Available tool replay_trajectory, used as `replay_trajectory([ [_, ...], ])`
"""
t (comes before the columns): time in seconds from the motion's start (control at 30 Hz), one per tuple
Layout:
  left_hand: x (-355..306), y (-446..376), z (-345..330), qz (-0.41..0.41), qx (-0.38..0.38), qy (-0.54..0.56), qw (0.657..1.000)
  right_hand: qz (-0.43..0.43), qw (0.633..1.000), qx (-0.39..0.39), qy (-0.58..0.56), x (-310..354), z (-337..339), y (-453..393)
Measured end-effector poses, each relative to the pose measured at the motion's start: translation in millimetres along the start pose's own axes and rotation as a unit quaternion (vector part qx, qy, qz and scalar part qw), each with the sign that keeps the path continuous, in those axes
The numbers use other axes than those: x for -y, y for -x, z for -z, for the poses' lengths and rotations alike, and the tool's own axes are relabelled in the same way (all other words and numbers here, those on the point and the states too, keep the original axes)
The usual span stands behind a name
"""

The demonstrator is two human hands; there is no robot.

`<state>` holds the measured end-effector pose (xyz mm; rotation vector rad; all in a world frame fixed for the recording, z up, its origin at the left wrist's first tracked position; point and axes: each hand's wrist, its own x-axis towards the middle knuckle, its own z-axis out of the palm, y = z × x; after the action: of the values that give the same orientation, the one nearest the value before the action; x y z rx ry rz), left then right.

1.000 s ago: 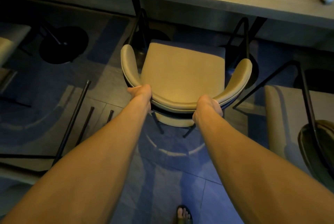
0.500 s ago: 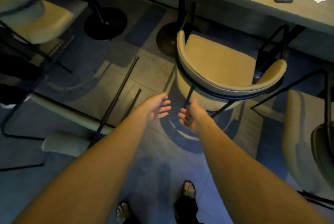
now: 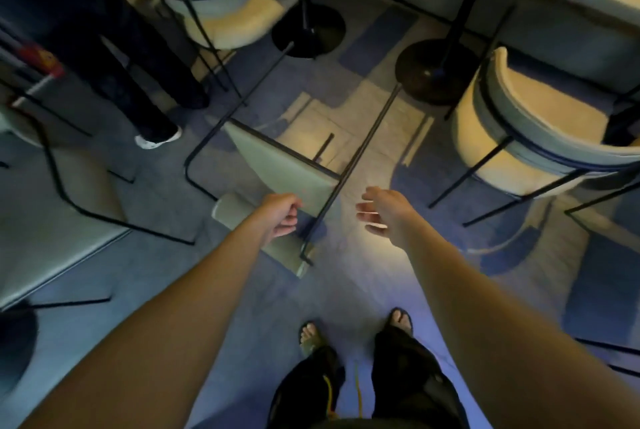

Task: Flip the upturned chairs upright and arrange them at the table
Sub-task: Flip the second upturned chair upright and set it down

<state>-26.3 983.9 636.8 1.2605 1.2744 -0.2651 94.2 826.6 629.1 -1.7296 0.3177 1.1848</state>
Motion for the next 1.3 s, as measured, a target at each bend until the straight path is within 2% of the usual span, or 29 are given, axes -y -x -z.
replay_trajectory([
  [0.13, 37, -5, 49, 0.044, -0.017, 0.024, 0.999, -0.056, 0.998, 0.019, 0.027, -18, -46, 8],
  [0.27, 45, -12, 67, 0.062, -0.026, 0.058, 0.996, -0.071, 0.997, 0.009, 0.03, -22, -80, 1],
  [0.37, 46, -23, 79, 0.075, -0.002, 0.072, 0.995, -0.085, 0.996, 0.009, -0.005, -25, -106, -18],
  [0.6, 56, -71, 114, 0.123, -0.04, 0.101, 0.986, -0.139, 0.983, 0.048, -0.107, -37, -169, -69],
  [0.67, 59, -86, 124, 0.127, -0.04, 0.133, 0.982, -0.162, 0.974, 0.054, -0.149, -46, -187, -84],
  [0.77, 65, -114, 137, 0.139, -0.053, 0.118, 0.982, -0.193, 0.958, 0.051, -0.206, -59, -210, -106],
  [1.03, 113, -258, 160, 0.181, -0.071, 0.066, 0.979, -0.242, 0.921, 0.031, -0.304, -121, -273, -211],
  [1.3, 220, -431, 168, 0.252, -0.024, 0.091, 0.963, -0.328, 0.864, -0.055, -0.378, -238, -324, -352],
])
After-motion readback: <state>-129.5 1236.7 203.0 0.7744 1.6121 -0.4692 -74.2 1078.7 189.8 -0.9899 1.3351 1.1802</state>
